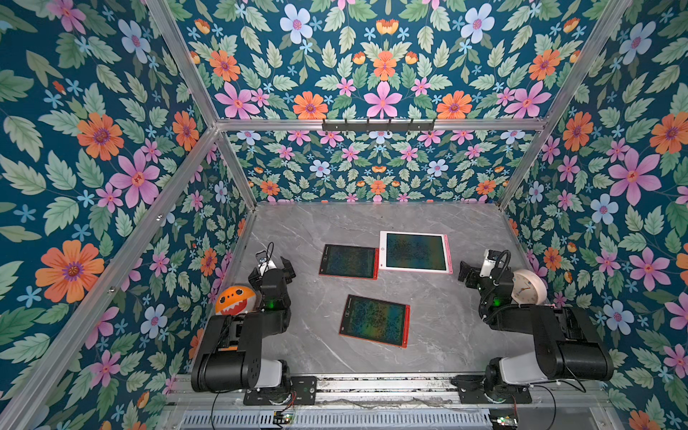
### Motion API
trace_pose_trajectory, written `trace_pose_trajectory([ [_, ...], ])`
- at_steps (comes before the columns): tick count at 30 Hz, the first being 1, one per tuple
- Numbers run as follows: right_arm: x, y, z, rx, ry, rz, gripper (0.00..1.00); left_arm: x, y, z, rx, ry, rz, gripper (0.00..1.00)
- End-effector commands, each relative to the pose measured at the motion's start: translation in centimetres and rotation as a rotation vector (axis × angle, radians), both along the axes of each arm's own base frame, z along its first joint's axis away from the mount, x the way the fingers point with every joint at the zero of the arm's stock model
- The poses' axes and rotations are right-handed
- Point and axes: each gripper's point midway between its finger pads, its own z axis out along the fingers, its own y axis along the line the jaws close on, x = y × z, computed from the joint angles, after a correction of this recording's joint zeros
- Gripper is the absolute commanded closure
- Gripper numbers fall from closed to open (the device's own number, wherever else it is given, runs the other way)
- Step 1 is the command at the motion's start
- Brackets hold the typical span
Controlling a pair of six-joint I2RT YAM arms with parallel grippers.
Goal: Place the stylus back onto the writing tablet
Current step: Reset both arms
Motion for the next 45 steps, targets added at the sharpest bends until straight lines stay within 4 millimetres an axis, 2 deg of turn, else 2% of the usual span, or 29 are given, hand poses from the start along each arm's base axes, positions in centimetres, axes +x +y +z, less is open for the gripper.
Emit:
trace_pose_trajectory([
  [1, 0.4, 0.1, 1.1, -0.01, -0.043, 0.007, 0.01, 0.3, -1.1, 1.0, 0.007, -0.095, -0.079, 0.07],
  [2, 0.4, 0.1, 1.2, -0.01, -0.053, 0.007, 0.01, 0.0, -1.3, 1.2, 0.02, -0.148, -0.094, 0.06],
  [4, 0.4, 0.2, 1.1, -0.01, -0.046, 0.01, 0.01, 1.0, -2.5, -0.2, 0.031, -0.103, -0.168, 0.09],
  [5, 0.4, 0.1, 1.1, -0.009, -0.044, 0.009, 0.01, 1.7, -2.5, -0.2, 0.039, -0.101, -0.166, 0.08],
  [7, 0.4, 0.1, 1.2, -0.011, -0.051, 0.008, 0.01, 1.6, -2.6, -0.8, 0.025, -0.057, -0.171, 0.13],
  [9, 0.4, 0.1, 1.1, -0.01, -0.049, 0.009, 0.01, 1.7, -2.6, -0.4, 0.032, -0.087, -0.171, 0.11],
  [10, 0.4, 0.1, 1.1, -0.01, -0.047, 0.008, 0.01, 1.6, -2.6, -0.8, 0.027, -0.065, -0.172, 0.01],
  [11, 0.4, 0.1, 1.2, -0.011, -0.05, 0.007, 0.01, 1.6, -2.6, -0.7, 0.028, -0.065, -0.171, 0.0],
  [21, 0.6, 0.5, 1.1, -0.031, -0.04, 0.015, 0.01, 1.6, -3.2, -0.5, 0.076, -0.06, -0.149, 0.0],
  [22, 0.6, 1.2, 1.1, -0.03, -0.041, 0.055, 0.01, 1.6, -3.3, -0.5, 0.082, -0.059, -0.145, 0.0],
  [23, 0.6, 2.8, 1.2, -0.042, -0.046, 0.149, 0.01, 1.6, -3.3, -0.5, 0.082, -0.061, -0.145, 0.0],
  [25, 0.0, 3.6, 1.4, -0.081, -0.078, 0.172, 0.01, 1.6, -3.3, -0.6, 0.082, -0.058, -0.146, 0.0],
  [26, -0.4, 2.4, 2.0, -0.081, -0.12, 0.096, 0.01, 1.6, -3.3, -0.5, 0.081, -0.059, -0.146, 0.0],
  [28, -2.4, -1.7, 2.3, -0.032, -0.185, -0.139, 0.01, 1.6, -3.3, -0.5, 0.082, -0.059, -0.146, 0.0],
  [29, -2.6, -1.9, 2.4, 0.022, -0.21, -0.107, 0.01, 1.6, -3.3, -0.6, 0.081, -0.058, -0.146, 0.0],
  [30, -2.5, -1.6, 2.6, 0.019, -0.22, -0.084, 0.01, 1.6, -3.3, -0.5, 0.082, -0.058, -0.145, 0.0],
  [31, -2.0, 0.6, 2.7, 0.01, -0.223, 0.051, 0.01, 1.6, -3.3, -0.5, 0.082, -0.058, -0.145, 0.0],
  [32, -1.7, 3.9, 2.7, -0.016, -0.21, 0.254, 0.01, 1.6, -3.3, -0.5, 0.081, -0.059, -0.145, 0.0],
  [33, -1.6, 5.8, 2.4, -0.061, -0.183, 0.346, 0.01, 1.6, -3.3, -0.5, 0.081, -0.059, -0.147, 0.0],
  [34, -1.5, 5.7, 2.0, -0.103, -0.143, 0.304, 0.01, 1.6, -3.3, -0.6, 0.081, -0.058, -0.146, 0.0],
  [39, 0.0, 2.7, 1.9, -0.071, -0.097, 0.118, 0.01, 1.6, -3.3, -0.6, 0.082, -0.057, -0.146, 0.0],
  [40, 0.2, 3.1, 1.0, -0.069, -0.043, 0.149, 0.01, 1.6, -3.3, -0.6, 0.081, -0.057, -0.147, 0.0],
  [45, 0.5, 3.2, 1.2, -0.066, -0.049, 0.161, 0.01, 1.6, -3.3, -0.5, 0.081, -0.058, -0.147, 0.0],
])
